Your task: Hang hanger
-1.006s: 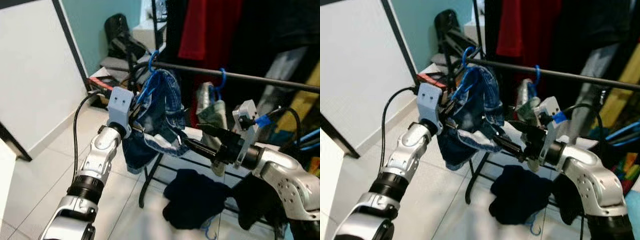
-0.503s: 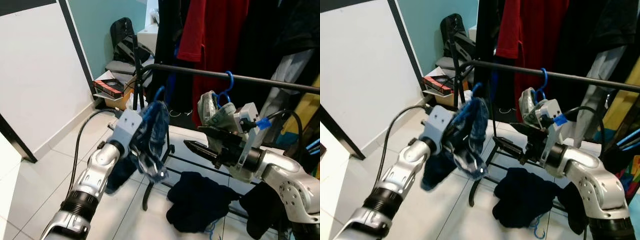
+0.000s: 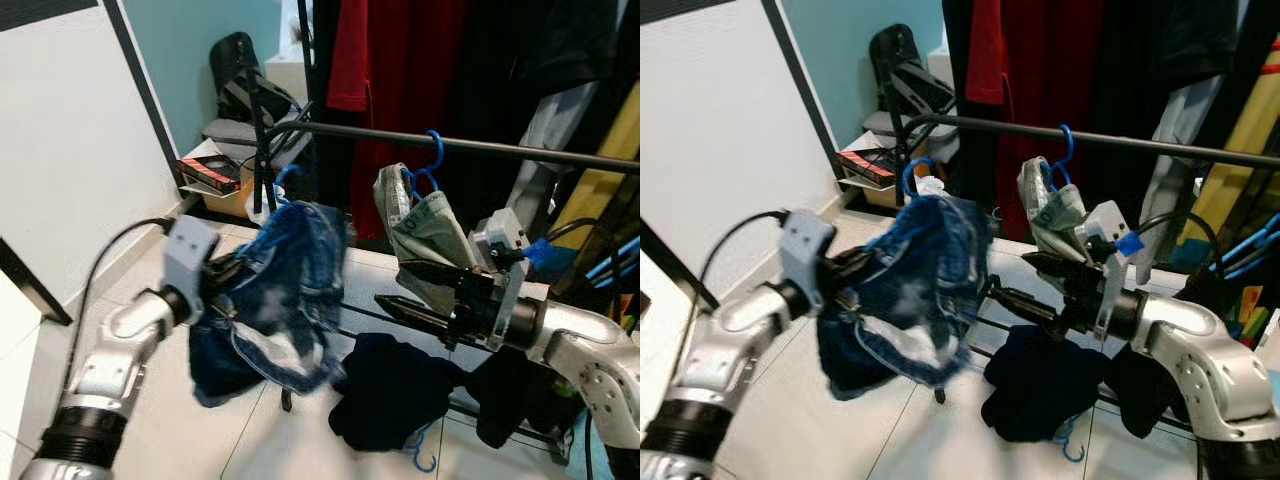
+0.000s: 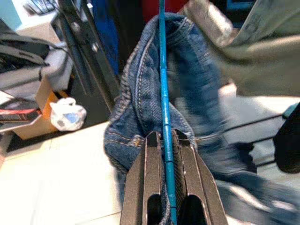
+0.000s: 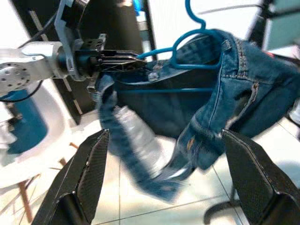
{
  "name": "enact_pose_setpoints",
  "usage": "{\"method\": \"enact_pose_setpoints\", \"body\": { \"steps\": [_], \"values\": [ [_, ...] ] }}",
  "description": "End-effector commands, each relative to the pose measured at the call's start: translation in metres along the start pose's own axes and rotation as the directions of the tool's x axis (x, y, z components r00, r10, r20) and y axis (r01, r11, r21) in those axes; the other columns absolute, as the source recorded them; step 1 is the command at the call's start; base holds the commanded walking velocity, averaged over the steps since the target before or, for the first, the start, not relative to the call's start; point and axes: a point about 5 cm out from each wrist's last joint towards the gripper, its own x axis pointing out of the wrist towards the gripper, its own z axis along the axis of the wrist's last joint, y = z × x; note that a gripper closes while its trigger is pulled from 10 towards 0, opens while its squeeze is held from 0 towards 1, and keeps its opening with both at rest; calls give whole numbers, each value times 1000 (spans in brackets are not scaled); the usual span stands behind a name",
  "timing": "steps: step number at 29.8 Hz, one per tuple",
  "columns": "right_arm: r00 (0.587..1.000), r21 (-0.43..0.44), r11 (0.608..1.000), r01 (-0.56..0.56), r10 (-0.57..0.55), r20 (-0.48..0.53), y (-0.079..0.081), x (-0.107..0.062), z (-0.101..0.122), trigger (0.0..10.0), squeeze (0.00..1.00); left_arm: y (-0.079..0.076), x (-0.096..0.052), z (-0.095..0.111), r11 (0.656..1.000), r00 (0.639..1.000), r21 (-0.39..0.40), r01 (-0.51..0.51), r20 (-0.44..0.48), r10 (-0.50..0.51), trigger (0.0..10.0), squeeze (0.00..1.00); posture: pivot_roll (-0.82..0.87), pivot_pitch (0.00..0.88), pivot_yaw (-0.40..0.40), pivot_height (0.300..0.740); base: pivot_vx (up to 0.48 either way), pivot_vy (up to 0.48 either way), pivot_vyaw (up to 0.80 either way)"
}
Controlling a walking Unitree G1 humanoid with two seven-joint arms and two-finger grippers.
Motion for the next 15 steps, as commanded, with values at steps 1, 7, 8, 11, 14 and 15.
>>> {"method": "enact_pose_setpoints", "body": {
  "steps": [1,7,8,11,14,15],
  "values": [
    [999,7,999,-51,51,16,7,1,3,10000,0,4,-7,11,1000,999,-3,24,43,-24,10000,0,-154,0,64,740,-364,0,0],
    [992,20,995,-101,100,71,13,5,10,10000,0,0,-10,30,992,985,-69,102,148,-91,10000,0,-159,0,63,740,-360,0,0],
    [992,20,995,-101,100,71,13,5,10,10000,0,0,-10,30,992,985,-69,102,148,-91,10000,0,-159,0,63,740,-356,0,0],
    [990,24,993,-113,111,89,16,10,11,10000,0,-7,-7,42,983,969,-112,146,219,-119,10000,0,-161,0,63,740,-350,0,0],
    [989,26,994,-107,104,104,16,14,11,10000,0,-11,-5,47,975,960,-144,168,249,-128,10000,0,-159,0,63,740,-329,0,0],
    [989,26,994,-107,104,104,16,14,11,10000,0,-11,-5,47,975,960,-144,168,249,-128,10000,0,-159,0,63,740,-326,0,0]
  ]
}}
